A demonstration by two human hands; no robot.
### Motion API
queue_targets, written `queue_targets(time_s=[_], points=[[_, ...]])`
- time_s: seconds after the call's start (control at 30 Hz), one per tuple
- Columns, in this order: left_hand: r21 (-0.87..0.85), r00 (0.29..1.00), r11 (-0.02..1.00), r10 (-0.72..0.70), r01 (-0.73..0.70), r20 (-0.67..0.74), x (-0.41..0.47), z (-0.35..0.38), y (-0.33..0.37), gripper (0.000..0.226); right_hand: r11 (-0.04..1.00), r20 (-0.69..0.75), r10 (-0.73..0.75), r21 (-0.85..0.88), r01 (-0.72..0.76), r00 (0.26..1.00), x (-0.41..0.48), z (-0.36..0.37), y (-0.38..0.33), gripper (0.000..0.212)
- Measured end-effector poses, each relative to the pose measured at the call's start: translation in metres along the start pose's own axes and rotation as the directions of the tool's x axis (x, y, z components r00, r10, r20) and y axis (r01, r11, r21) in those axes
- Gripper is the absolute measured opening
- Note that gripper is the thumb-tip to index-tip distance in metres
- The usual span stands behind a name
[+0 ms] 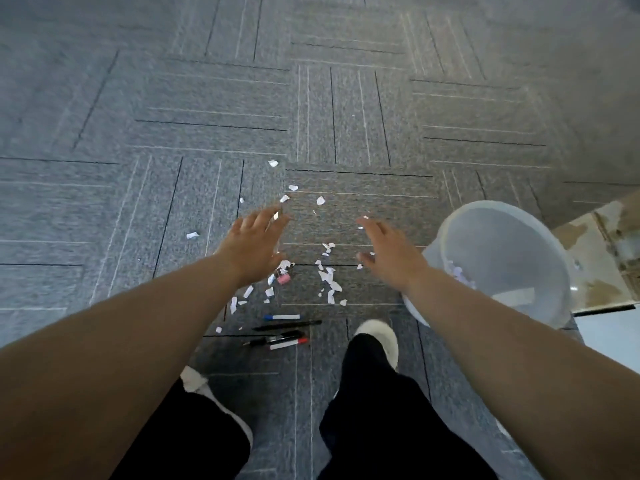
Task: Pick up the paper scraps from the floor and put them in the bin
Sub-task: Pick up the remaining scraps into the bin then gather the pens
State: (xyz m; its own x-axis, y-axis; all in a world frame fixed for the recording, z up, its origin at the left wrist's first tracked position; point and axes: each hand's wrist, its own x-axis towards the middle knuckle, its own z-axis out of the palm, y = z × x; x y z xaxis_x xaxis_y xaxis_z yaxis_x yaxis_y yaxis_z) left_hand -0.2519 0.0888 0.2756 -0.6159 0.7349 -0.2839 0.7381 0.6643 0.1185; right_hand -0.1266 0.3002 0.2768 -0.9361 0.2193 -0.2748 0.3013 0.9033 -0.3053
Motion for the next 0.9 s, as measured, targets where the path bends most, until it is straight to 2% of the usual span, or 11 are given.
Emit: queue_targets(time_s=[0.2,0.37,0.57,0.67,0.73,0.8,0.9], points=[[-0.106,0.982,0.987,-0.101,0.119,0.158,0.038,0.092,-0.016,0.065,0.984,0.046,0.144,0.096,-0.148,0.988,0.043,0.087,0.044,0.058],[-0.152,0.972,0.980,-0.096,0.131,0.213,0.082,0.159,-0.016,0.059,0.961,0.059,0.241,0.127,-0.247,0.969,0.089,0.146,0.083,0.060],[-0.140,0.945,0.977,-0.113,0.162,0.308,0.117,0.204,-0.020,0.066,0.832,0.036,0.518,0.210,-0.513,0.855,0.129,0.195,0.129,0.073],[-0.140,0.935,0.971,-0.141,0.196,0.326,0.131,0.221,-0.023,0.067,0.778,0.067,0.580,0.247,-0.577,0.812,0.139,0.211,0.139,0.077],[-0.128,0.934,0.972,-0.149,0.199,0.324,0.140,0.230,-0.026,0.068,0.771,0.129,0.567,0.263,-0.580,0.813,0.143,0.224,0.130,0.077],[-0.140,0.935,0.968,-0.154,0.207,0.320,0.147,0.236,-0.031,0.067,0.814,0.175,0.489,0.259,-0.519,0.855,0.144,0.235,0.110,0.076],[-0.176,0.942,0.959,-0.167,0.224,0.293,0.154,0.244,-0.041,0.066,0.924,0.226,0.199,0.282,-0.259,0.954,0.152,0.242,0.073,0.073]])
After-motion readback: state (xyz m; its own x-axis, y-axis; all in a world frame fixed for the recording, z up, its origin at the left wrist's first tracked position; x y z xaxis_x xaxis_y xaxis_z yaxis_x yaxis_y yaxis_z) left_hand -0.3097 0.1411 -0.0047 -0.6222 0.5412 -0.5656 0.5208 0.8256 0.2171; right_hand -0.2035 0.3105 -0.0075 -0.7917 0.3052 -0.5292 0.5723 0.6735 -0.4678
